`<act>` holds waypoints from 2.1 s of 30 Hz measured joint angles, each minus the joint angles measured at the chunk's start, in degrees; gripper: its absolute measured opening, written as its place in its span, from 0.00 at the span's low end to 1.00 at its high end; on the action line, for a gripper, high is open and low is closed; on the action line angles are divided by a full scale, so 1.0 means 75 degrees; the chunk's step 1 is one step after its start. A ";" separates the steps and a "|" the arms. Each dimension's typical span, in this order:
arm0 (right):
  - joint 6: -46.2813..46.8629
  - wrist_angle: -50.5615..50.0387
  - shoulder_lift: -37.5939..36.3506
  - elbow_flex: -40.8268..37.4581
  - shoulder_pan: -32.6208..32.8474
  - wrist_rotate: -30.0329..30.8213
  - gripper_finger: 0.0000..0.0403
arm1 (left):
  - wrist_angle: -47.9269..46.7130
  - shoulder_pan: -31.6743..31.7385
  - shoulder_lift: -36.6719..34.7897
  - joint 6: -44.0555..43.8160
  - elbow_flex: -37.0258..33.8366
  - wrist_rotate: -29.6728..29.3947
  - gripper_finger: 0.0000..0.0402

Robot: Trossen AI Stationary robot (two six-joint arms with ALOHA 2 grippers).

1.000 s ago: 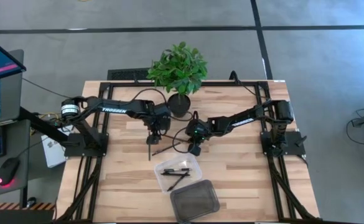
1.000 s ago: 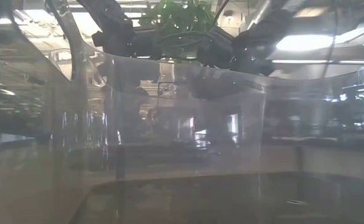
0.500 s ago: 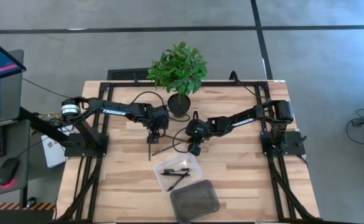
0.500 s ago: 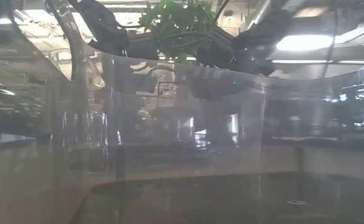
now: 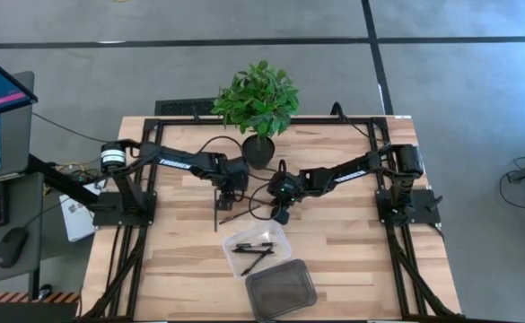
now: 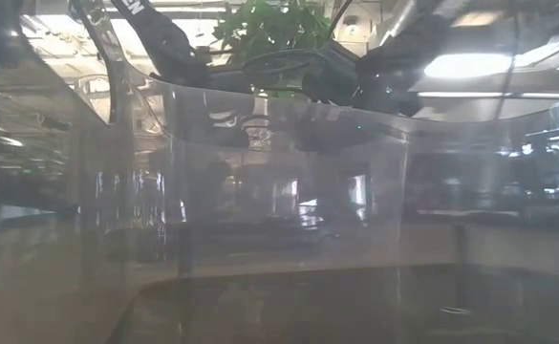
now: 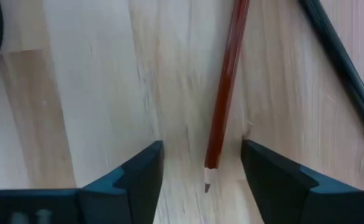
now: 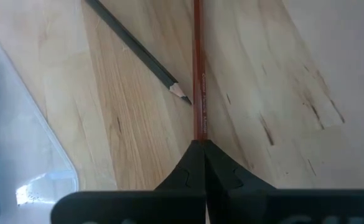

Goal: Sort pens & pencils
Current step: Put the brown pencil into the black bin

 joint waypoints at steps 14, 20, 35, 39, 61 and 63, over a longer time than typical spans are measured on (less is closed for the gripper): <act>-0.0003 0.0000 0.0000 0.0000 -0.0003 -0.0027 0.02 | -0.0495 -0.0070 0.0298 -0.0086 0.0220 -0.0390 0.22; 0.0002 0.0000 0.0000 0.0000 -0.0003 -0.0026 0.02 | -0.0520 -0.0070 0.0298 -0.0133 0.0220 -0.0480 0.13; 0.0009 0.0008 0.0000 0.0000 0.0000 -0.0024 0.04 | -0.0601 -0.0289 0.0296 0.0177 0.0235 -0.0522 0.01; 0.0011 0.0025 -0.0047 0.0003 0.0022 -0.0006 0.11 | -0.0635 -0.0292 0.0298 0.0206 0.0276 -0.0517 0.01; -0.0008 -0.2532 -0.1195 0.0195 0.0055 0.1560 0.15 | -0.0761 -0.0332 -0.0441 0.0112 0.0180 -0.0674 0.00; 0.0050 -0.2936 -0.1296 0.0195 0.0052 0.1912 0.15 | -0.0712 -0.0354 -0.0544 0.0080 0.0199 -0.0854 0.00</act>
